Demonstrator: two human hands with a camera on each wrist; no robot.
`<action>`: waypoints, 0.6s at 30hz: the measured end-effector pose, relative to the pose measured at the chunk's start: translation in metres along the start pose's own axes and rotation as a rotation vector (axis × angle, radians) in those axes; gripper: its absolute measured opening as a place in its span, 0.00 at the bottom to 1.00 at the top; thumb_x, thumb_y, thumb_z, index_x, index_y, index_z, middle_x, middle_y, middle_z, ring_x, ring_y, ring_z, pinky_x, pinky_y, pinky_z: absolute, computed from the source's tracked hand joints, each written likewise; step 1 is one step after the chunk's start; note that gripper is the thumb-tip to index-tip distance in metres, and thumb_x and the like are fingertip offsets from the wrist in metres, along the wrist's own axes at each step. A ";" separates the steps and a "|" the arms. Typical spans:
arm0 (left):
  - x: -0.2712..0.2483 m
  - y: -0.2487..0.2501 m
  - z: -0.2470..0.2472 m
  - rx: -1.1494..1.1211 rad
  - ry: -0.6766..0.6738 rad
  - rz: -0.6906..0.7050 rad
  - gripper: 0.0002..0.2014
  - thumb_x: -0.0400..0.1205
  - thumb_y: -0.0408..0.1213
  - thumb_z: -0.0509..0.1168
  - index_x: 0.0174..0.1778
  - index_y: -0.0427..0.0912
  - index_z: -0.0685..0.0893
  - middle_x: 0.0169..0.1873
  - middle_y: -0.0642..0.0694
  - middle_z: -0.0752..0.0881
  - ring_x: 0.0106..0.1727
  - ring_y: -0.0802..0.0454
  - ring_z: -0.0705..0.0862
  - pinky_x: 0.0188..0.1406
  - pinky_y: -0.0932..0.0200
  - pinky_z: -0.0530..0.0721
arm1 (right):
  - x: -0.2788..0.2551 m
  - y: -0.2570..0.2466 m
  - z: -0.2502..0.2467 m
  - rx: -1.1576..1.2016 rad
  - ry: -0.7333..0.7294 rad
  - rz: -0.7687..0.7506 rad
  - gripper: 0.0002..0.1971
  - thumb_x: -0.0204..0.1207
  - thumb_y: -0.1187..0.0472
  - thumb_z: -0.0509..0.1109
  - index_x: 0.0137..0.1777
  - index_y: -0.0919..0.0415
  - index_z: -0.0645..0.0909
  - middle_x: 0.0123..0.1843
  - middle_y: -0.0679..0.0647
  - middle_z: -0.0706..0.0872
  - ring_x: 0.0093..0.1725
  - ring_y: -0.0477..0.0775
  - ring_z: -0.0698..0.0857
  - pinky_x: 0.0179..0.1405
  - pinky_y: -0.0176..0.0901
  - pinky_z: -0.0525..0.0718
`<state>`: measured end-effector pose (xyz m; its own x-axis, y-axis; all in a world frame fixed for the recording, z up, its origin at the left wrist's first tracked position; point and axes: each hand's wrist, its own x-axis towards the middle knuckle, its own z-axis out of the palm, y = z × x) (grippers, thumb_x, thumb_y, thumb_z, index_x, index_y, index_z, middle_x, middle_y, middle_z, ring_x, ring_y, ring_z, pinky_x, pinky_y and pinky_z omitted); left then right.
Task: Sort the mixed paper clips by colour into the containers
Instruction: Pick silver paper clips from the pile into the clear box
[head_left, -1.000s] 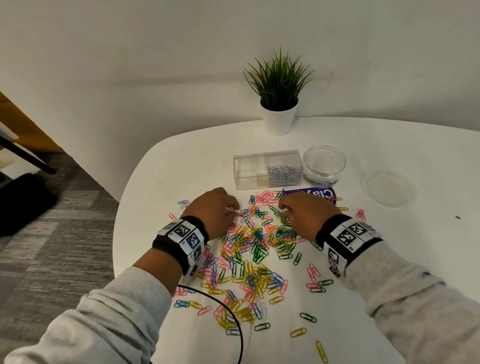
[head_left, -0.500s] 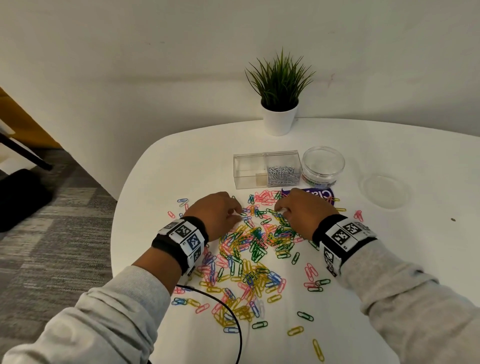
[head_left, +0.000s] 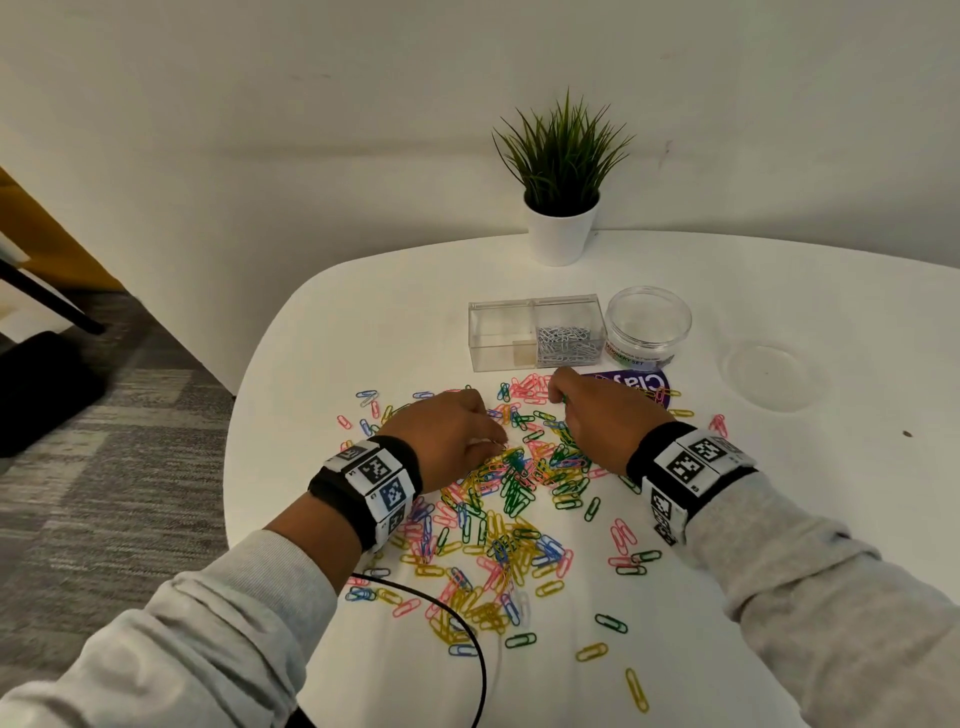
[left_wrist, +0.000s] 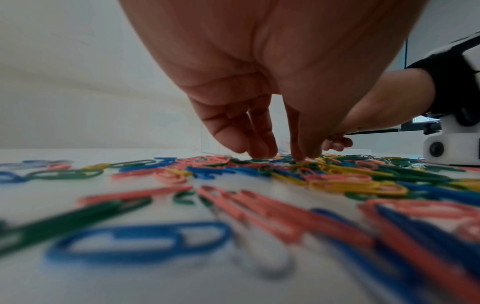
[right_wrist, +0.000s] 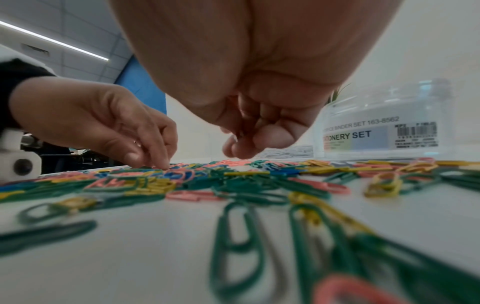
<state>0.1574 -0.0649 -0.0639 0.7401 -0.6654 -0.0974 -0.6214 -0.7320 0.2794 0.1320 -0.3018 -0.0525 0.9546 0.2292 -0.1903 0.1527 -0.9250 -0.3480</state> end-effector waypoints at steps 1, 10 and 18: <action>0.001 -0.001 0.000 0.012 0.001 -0.010 0.10 0.84 0.52 0.64 0.58 0.59 0.87 0.53 0.53 0.79 0.54 0.49 0.82 0.49 0.52 0.83 | 0.000 -0.001 0.000 0.010 -0.025 0.000 0.08 0.81 0.67 0.57 0.55 0.54 0.70 0.41 0.49 0.78 0.39 0.56 0.78 0.35 0.48 0.73; 0.003 -0.001 0.000 0.029 -0.007 -0.067 0.12 0.85 0.47 0.64 0.62 0.56 0.85 0.54 0.52 0.79 0.53 0.49 0.82 0.50 0.54 0.81 | -0.007 -0.007 0.000 -0.069 -0.152 -0.056 0.14 0.79 0.38 0.65 0.57 0.44 0.75 0.55 0.45 0.83 0.52 0.52 0.82 0.50 0.47 0.80; 0.002 -0.003 -0.001 0.013 0.073 -0.062 0.05 0.83 0.39 0.64 0.49 0.49 0.86 0.48 0.49 0.82 0.48 0.47 0.82 0.47 0.49 0.83 | -0.012 -0.019 0.005 -0.117 -0.166 -0.229 0.12 0.80 0.42 0.67 0.61 0.38 0.82 0.61 0.43 0.82 0.60 0.51 0.81 0.57 0.47 0.81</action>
<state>0.1611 -0.0635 -0.0635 0.7939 -0.6064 -0.0447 -0.5764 -0.7740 0.2621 0.1165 -0.2852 -0.0486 0.8387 0.4731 -0.2697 0.3966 -0.8700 -0.2930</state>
